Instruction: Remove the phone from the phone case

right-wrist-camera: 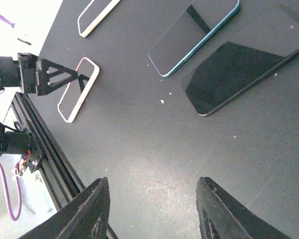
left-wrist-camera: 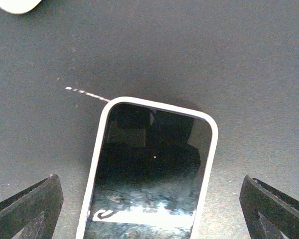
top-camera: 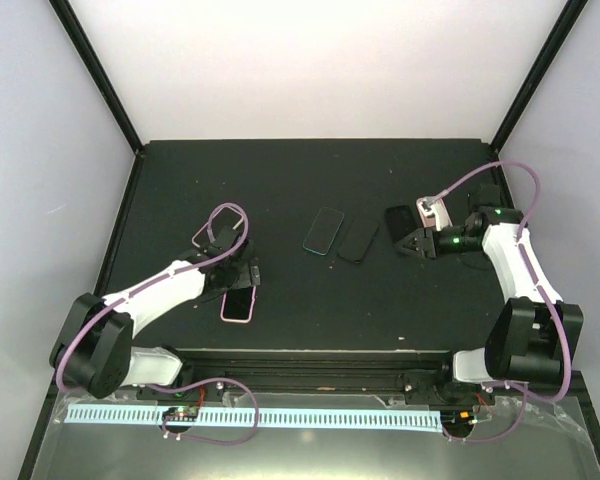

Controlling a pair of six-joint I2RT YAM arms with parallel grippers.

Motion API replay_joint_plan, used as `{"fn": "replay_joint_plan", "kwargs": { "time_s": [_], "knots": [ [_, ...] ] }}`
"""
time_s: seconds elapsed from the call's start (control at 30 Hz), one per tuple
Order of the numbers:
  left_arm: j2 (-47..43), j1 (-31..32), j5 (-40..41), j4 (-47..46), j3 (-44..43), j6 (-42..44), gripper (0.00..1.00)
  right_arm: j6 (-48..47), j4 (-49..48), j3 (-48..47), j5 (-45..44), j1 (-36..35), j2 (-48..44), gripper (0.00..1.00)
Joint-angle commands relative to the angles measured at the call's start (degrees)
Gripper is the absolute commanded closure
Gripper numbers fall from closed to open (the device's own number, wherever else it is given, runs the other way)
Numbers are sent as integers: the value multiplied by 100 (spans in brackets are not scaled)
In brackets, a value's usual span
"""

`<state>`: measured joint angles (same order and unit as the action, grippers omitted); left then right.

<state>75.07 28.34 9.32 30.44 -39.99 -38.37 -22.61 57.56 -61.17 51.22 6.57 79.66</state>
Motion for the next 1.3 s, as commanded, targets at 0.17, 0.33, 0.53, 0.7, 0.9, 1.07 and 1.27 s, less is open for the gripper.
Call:
{"fn": "replay_joint_plan", "kwargs": {
  "time_s": [0.17, 0.33, 0.53, 0.7, 0.9, 1.07, 1.27],
  "knots": [
    [402, -405, -537, -225, 254, 145, 1, -112, -610, 168, 575, 6, -47, 48],
    [621, -408, -744, -371, 278, 411, 1, -110, -625, 184, 590, 6, 25, 48],
    [900, -346, -1687, -794, 281, 855, 1, -120, -632, 194, 564, 11, 24, 48],
    [1220, -117, -1831, -909, -20, 1086, 1, -159, -593, 194, 599, 7, 73, 48],
    [1739, 509, -2375, -1182, -586, 1387, 1, -205, -537, 176, 622, 8, 120, 48],
    [1336, 1429, -1341, -769, -997, 1236, 1, -230, -516, 177, 608, 9, 120, 48],
    [-190, 1763, -1104, -176, -76, -915, 1, -322, -458, 192, 654, 5, 81, 48]
  ]
}}
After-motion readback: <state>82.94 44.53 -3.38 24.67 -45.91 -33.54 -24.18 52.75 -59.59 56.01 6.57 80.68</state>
